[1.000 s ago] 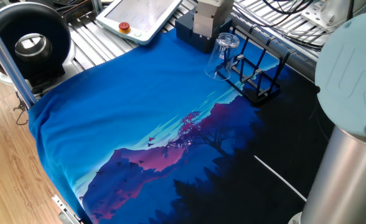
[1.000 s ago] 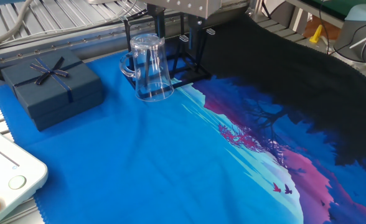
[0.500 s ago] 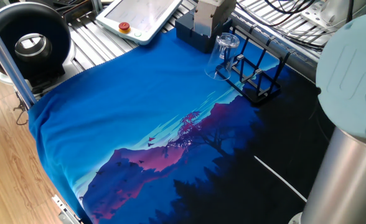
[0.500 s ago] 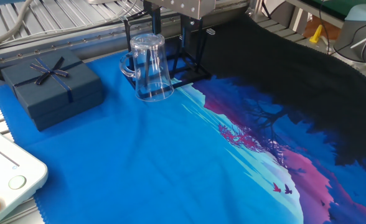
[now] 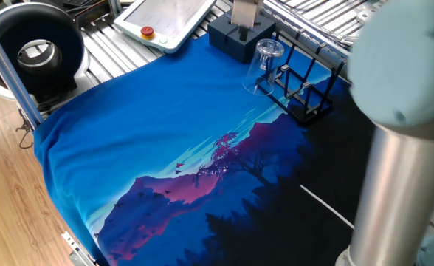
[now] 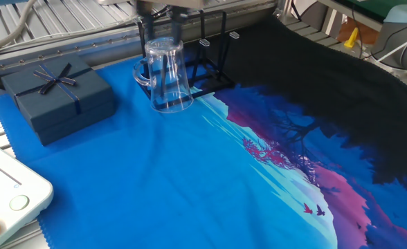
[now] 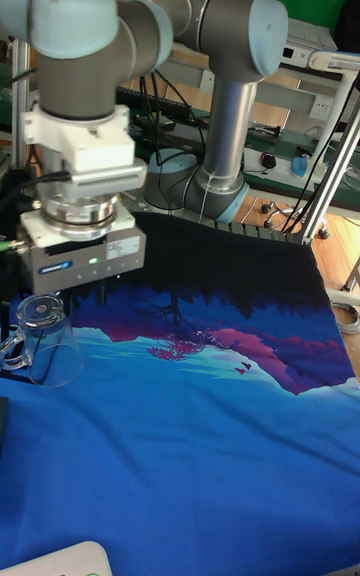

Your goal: Take the cup off the cup rack

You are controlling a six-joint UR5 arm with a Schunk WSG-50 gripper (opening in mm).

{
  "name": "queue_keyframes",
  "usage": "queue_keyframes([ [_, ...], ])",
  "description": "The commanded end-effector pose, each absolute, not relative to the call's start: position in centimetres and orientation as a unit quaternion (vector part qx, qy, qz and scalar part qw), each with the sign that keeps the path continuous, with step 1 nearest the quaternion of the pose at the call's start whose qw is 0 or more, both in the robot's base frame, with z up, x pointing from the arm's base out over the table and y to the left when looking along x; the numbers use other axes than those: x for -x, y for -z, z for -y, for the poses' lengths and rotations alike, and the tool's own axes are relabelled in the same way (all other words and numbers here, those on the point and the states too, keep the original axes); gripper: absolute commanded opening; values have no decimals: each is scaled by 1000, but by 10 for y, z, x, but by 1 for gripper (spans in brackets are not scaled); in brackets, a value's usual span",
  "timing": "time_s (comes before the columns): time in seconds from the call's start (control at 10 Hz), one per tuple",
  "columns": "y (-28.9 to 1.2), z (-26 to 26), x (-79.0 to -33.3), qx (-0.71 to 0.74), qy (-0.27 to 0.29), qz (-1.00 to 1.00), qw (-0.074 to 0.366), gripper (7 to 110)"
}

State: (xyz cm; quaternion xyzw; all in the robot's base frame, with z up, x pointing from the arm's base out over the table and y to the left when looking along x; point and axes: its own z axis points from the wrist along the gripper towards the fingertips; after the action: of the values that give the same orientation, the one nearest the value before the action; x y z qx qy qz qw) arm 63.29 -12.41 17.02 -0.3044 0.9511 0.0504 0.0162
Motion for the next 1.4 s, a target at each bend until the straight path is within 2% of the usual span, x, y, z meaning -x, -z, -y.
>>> queue_keyframes([
  [0.0,-152,144,-668,387,-51,-920,34,66],
  [0.2,-128,156,-660,444,-36,-895,17,66],
  [0.4,-124,156,-629,472,-54,-880,1,66],
  [0.5,-131,160,-611,470,-52,-881,-12,88],
  [0.8,-150,165,-601,486,-60,-872,-13,88],
  [0.9,-145,179,-602,496,-45,-867,-16,88],
  [1.1,-126,183,-596,513,-64,-856,-6,88],
  [1.3,-126,183,-596,527,-73,-847,5,88],
])
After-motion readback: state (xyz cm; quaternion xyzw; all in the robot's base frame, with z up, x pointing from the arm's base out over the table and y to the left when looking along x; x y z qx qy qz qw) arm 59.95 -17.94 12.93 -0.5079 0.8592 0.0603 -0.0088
